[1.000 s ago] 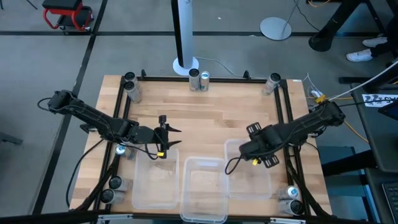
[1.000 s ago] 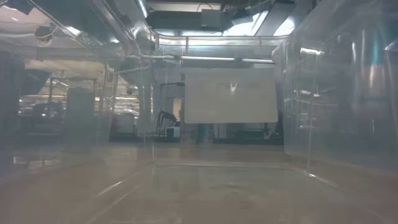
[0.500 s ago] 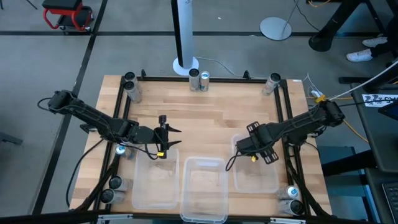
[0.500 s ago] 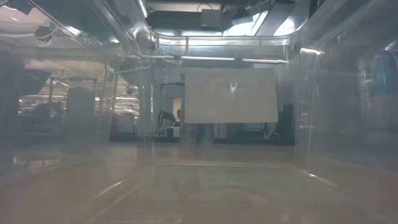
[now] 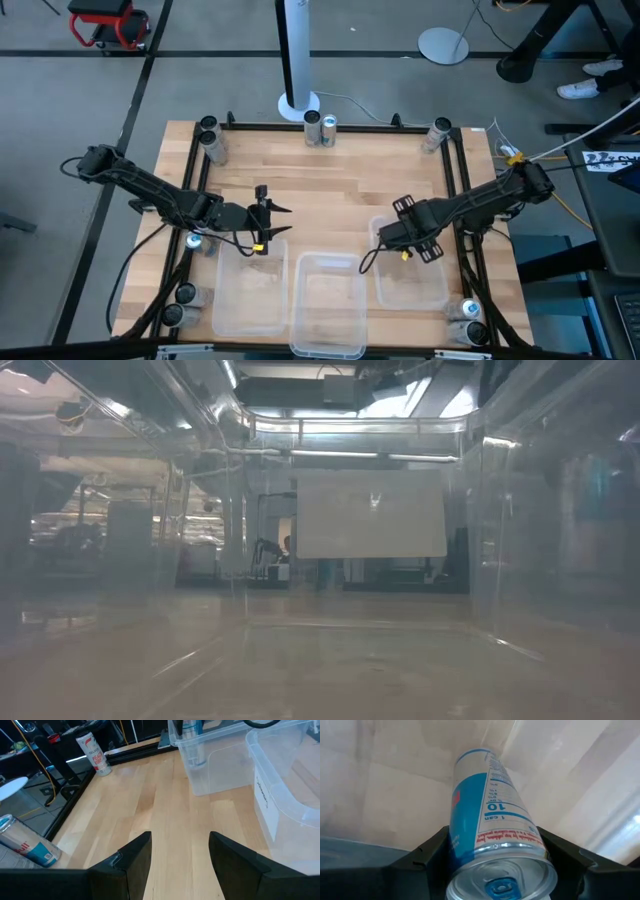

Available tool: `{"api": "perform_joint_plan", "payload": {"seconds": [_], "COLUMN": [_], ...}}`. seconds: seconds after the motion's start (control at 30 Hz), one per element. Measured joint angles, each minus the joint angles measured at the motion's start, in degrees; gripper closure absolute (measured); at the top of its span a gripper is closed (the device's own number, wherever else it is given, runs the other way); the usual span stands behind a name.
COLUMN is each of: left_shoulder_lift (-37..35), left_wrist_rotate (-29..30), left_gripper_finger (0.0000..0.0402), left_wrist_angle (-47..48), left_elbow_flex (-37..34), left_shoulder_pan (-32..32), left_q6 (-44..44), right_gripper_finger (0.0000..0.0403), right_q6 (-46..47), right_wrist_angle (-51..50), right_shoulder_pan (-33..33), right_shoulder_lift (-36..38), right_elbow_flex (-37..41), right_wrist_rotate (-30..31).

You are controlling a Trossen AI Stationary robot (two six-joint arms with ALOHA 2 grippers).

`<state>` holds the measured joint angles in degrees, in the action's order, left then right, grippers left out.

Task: Sort soda cans
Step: Put the top right blue soda can into the right transparent bin, then put the top blue soda can into the right transparent bin

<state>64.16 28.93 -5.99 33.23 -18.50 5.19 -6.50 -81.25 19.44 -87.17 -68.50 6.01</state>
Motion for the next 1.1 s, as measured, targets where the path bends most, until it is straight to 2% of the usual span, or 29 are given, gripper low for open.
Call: {"api": "perform_joint_plan", "payload": {"seconds": [0.33,0.57,0.67,0.83,1.1], "left_shoulder_lift": [0.00,0.00,0.00,0.00,0.00], "left_wrist_rotate": [0.00,0.00,0.00,0.00,0.00], "left_gripper_finger": [0.0213,0.0213,0.0213,0.0213,0.0213], "left_wrist_angle": [0.39,0.42,0.53,0.57,0.66], "left_elbow_flex": [0.02,0.02,0.02,0.02,0.04], "left_shoulder_pan": [0.00,0.00,0.00,0.00,0.00], "left_q6": [0.04,0.07,-0.09,-0.24,-0.27], "right_gripper_finger": [0.0158,0.0118,0.0099,0.0081,0.0082], "right_q6": [-0.07,-0.22,-0.25,-0.94,-1.10], "right_wrist_angle": [2.36,3.24,3.21,1.14,-5.59], "right_shoulder_pan": [0.02,0.04,0.02,0.02,0.02], "right_shoulder_lift": [0.17,0.15,0.06,0.04,0.04], "right_elbow_flex": [4.73,4.80,4.57,0.10,-11.37], "right_wrist_rotate": [-0.44,0.41,-1.02,-1.53,0.44]}}
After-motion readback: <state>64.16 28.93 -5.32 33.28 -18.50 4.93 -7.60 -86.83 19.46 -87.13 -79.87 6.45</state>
